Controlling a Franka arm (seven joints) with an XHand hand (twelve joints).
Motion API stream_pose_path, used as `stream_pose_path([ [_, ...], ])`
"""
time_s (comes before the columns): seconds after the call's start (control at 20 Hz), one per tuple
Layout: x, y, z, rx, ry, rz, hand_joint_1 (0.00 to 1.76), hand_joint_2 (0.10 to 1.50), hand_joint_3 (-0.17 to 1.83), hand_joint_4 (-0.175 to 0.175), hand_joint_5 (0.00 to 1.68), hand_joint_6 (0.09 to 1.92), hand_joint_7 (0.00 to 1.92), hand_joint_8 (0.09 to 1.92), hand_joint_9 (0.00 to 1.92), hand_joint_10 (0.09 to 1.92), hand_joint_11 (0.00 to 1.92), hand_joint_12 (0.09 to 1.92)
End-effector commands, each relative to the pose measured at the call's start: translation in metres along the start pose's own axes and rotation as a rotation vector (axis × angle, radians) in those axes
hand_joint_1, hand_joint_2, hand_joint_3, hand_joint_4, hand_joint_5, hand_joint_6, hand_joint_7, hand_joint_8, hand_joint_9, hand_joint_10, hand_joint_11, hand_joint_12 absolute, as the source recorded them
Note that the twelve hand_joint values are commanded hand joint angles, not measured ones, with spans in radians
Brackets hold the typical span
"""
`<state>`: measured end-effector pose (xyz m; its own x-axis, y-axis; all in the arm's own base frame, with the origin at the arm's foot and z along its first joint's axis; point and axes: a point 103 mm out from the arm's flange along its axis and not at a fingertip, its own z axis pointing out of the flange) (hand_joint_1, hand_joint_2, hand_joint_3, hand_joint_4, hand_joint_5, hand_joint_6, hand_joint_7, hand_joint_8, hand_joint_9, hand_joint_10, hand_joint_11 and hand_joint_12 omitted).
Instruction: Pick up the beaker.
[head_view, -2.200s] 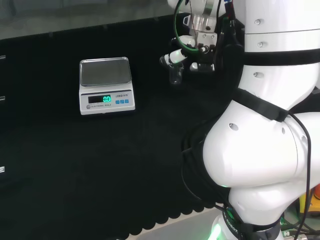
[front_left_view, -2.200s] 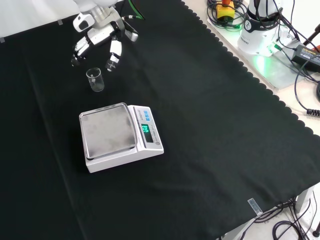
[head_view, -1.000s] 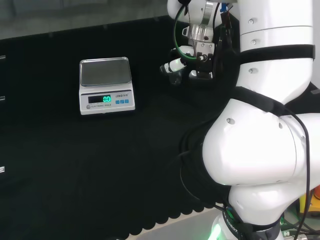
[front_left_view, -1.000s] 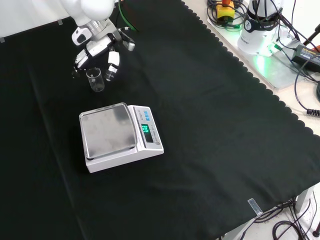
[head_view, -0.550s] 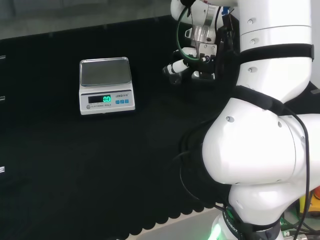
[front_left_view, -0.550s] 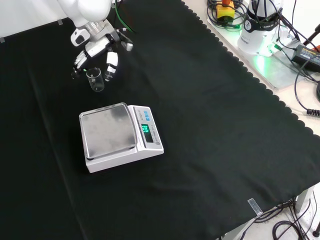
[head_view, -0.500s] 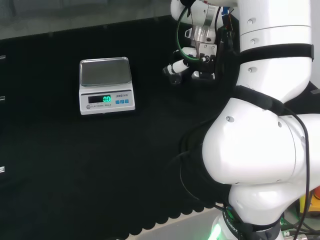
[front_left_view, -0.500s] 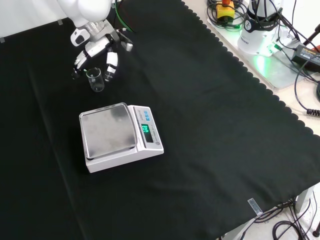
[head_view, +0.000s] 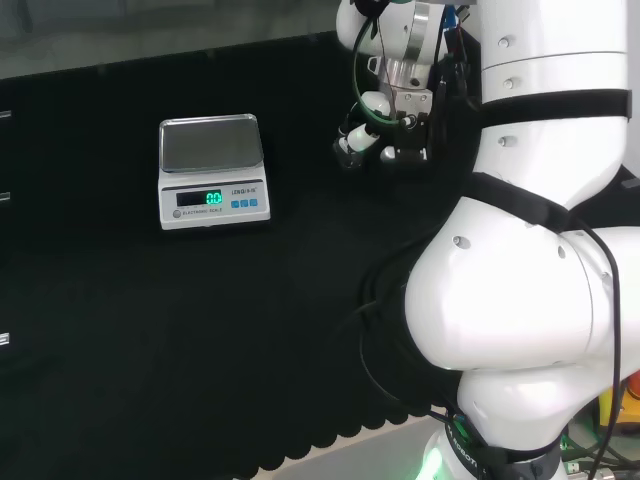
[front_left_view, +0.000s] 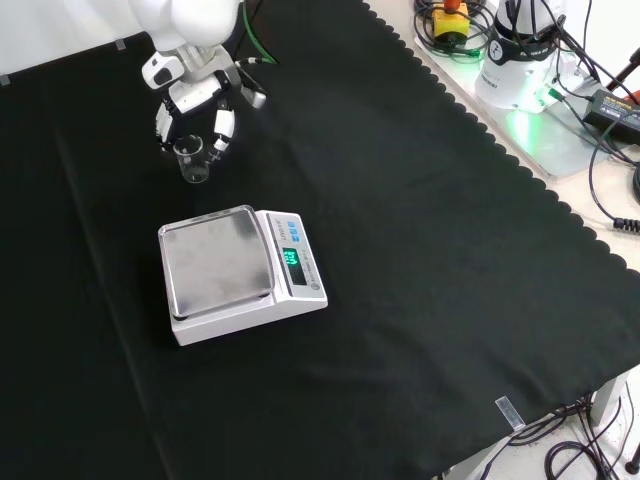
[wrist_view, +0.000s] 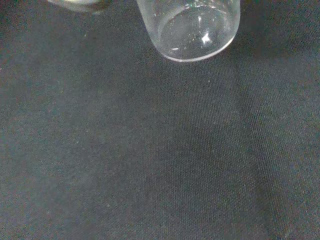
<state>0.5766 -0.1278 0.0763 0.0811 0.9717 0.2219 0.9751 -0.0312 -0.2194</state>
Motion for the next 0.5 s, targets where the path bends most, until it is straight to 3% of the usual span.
stream_pose_path([
  [0.05, 0.014, 0.001, -0.007, -0.192, -0.093, -0.027, 0.89, 0.73, 0.58, -0.172, 1.08, 0.33, 0.91, 0.73, 1.07, 0.56, 0.80, 1.20],
  [0.3, 0.020, 0.001, -0.010, -0.278, -0.135, -0.042, 1.14, 0.73, 0.58, -0.175, 1.22, 0.67, 1.22, 0.72, 1.35, 0.46, 1.08, 1.04],
  [0.5, 0.023, -0.007, -0.033, -0.295, -0.155, -0.055, 1.19, 0.62, 0.74, -0.175, 1.26, 0.72, 1.38, 0.70, 1.51, 0.43, 1.33, 0.88],
])
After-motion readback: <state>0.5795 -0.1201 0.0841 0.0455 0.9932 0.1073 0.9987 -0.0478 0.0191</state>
